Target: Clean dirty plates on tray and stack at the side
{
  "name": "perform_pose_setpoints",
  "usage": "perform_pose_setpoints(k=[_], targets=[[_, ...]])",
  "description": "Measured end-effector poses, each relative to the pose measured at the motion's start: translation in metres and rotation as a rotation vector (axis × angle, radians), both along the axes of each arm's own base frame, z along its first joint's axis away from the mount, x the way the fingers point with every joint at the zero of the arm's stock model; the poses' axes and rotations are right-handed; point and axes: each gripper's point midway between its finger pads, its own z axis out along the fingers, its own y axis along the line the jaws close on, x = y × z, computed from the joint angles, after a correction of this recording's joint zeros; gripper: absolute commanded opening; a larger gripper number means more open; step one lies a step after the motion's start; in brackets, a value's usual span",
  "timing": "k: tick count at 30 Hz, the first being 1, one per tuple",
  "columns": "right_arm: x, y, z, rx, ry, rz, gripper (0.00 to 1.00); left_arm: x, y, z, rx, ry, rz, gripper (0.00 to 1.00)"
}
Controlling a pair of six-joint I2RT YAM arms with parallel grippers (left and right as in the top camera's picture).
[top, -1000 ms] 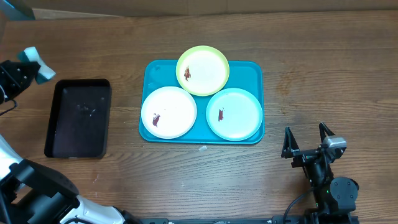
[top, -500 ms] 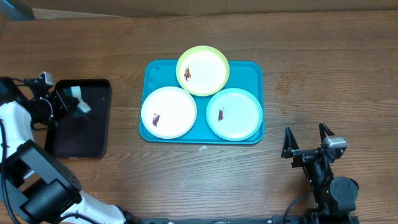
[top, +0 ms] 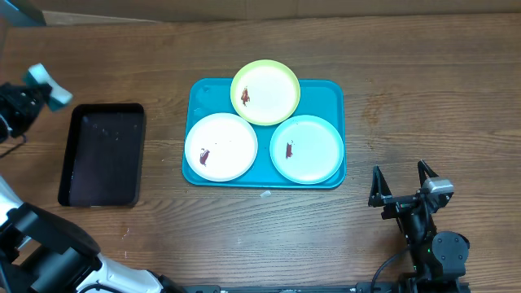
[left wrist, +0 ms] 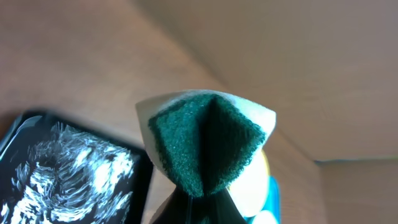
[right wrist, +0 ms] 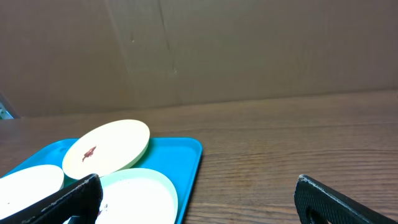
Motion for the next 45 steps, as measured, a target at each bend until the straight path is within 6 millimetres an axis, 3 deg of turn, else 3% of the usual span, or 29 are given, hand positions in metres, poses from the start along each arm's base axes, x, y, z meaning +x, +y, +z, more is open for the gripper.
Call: perform_pose_setpoints(k=[6, 10, 12, 14, 20, 23, 25, 28, 34, 37, 41, 45], targets=[[0.0, 0.0, 0.0, 0.0, 0.0, 0.0, 1.0, -0.016, -0.017, -0.094, -0.004, 0.246, 0.03, 0.04], [0.0, 0.0, 0.0, 0.0, 0.0, 0.0, 1.0, -0.021, -0.024, -0.125, -0.069, 0.292, 0.021, 0.04], [0.0, 0.0, 0.0, 0.0, -0.001, 0.0, 1.0, -0.022, -0.022, -0.121, -0.11, 0.272, 0.026, 0.04], [0.0, 0.0, 0.0, 0.0, -0.001, 0.0, 1.0, -0.018, -0.017, -0.104, -0.147, 0.22, 0.028, 0.04], [0.0, 0.0, 0.0, 0.0, 0.0, 0.0, 1.0, 0.008, 0.008, 0.01, -0.187, -0.078, -0.004, 0.04], [0.0, 0.0, 0.0, 0.0, 0.0, 0.0, 1.0, 0.008, 0.005, 0.033, -0.261, -0.081, 0.015, 0.04], [0.0, 0.0, 0.0, 0.0, -0.001, 0.0, 1.0, 0.003, -0.001, 0.025, -0.318, -0.008, 0.049, 0.04], [0.0, 0.0, 0.0, 0.0, 0.0, 0.0, 1.0, -0.004, -0.005, -0.008, -0.326, 0.134, 0.111, 0.04], [0.0, 0.0, 0.0, 0.0, 0.0, 0.0, 1.0, -0.024, -0.02, -0.103, -0.324, 0.321, 0.157, 0.04], [0.0, 0.0, 0.0, 0.0, -0.001, 0.0, 1.0, -0.033, -0.027, -0.127, -0.335, 0.369, 0.161, 0.04], [0.0, 0.0, 0.0, 0.0, 0.0, 0.0, 1.0, -0.025, -0.03, -0.112, -0.347, 0.297, 0.11, 0.04], [0.0, 0.0, 0.0, 0.0, 0.0, 0.0, 1.0, -0.002, -0.025, -0.055, -0.342, 0.125, 0.032, 0.04]])
